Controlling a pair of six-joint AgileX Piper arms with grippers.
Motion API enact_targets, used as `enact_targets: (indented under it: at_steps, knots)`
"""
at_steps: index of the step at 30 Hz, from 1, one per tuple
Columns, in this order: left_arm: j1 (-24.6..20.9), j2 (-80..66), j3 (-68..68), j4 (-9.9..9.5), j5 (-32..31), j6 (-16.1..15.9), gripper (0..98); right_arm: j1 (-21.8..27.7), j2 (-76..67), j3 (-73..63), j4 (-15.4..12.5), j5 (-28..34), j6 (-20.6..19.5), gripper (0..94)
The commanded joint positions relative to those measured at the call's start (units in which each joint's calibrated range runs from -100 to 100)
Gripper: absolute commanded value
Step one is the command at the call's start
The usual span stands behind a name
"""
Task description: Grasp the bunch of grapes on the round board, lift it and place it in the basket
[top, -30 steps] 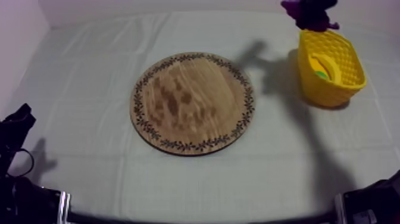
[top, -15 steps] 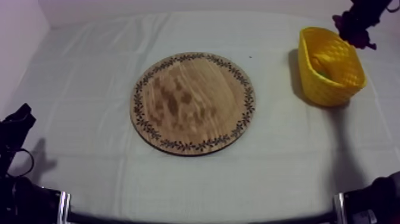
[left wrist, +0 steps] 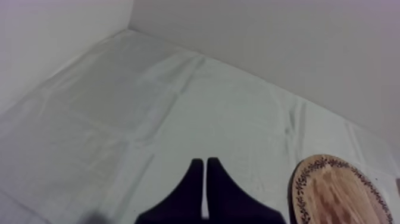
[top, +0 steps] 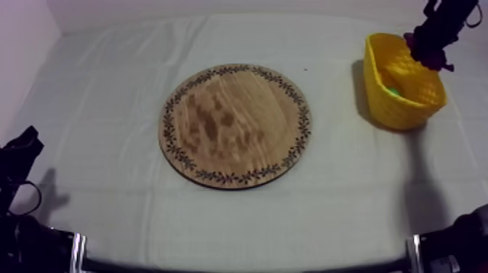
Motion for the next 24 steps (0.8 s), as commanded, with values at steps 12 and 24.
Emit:
enact_targets:
  at_steps: [12, 24]
  knots:
    - [0.0, 0.0, 0.0, 0.01, 0.0, 0.0, 0.0, -1.0, 11.4, -0.9, -0.7, -1.2, -0.3, 64.7]
    - [0.0, 0.0, 0.0, 0.01, 0.0, 0.0, 0.0, -0.3, 9.9, -1.0, -1.6, -1.7, 0.5, 68.6]
